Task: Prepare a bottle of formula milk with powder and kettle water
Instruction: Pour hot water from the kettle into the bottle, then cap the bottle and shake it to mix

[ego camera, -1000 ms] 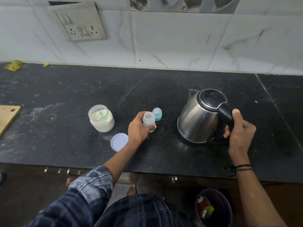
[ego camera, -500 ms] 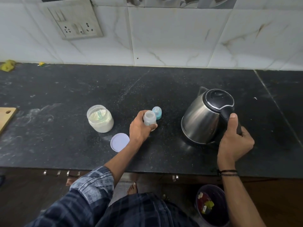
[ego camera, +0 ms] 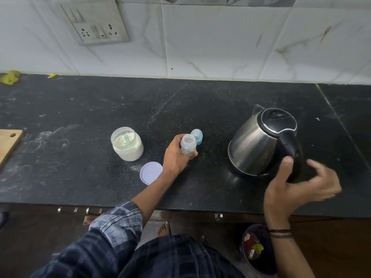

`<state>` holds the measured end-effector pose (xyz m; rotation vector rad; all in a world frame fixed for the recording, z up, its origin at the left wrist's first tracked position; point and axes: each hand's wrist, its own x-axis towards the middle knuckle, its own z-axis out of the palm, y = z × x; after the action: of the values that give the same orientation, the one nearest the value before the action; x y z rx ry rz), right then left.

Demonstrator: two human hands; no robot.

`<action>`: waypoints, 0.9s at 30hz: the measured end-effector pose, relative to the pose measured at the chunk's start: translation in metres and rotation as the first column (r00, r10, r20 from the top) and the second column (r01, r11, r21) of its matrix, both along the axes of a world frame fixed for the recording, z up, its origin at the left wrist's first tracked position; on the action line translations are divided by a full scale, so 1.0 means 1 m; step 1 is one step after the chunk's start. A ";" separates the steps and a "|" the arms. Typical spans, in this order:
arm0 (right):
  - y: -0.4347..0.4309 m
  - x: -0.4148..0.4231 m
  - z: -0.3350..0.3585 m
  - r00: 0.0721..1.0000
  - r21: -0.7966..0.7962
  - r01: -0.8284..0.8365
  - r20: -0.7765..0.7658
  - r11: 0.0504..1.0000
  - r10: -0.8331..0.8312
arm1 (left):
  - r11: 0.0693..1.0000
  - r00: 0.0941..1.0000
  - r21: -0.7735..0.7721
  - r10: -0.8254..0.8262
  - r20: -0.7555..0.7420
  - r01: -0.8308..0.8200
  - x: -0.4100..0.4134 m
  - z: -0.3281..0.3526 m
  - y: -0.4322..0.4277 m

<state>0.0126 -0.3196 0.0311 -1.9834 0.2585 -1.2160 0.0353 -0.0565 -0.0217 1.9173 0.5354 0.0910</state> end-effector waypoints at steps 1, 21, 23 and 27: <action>0.005 -0.005 0.000 0.994 -0.128 -0.038 0.097 0.991 0.051 | 1.000 1.000 0.000 -0.002 0.001 0.002 0.000 0.000 0.000; 0.134 0.131 -0.030 0.188 0.023 -0.905 -0.874 0.424 0.448 | 0.998 0.999 0.065 -0.004 -0.046 0.007 -0.001 0.004 0.004; 0.137 0.131 -0.034 0.185 0.039 -0.899 -0.870 0.436 0.458 | 0.997 0.999 0.071 0.000 -0.040 0.003 -0.001 0.003 0.004; 0.138 0.125 -0.031 0.256 0.040 -0.842 -0.848 0.538 0.463 | 0.997 0.999 0.072 -0.005 -0.040 0.008 -0.001 0.001 0.004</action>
<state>0.1376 -0.1817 -0.0001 -2.4858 -0.5115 0.3183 0.0343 -0.0525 -0.0205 1.9945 0.5588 0.0690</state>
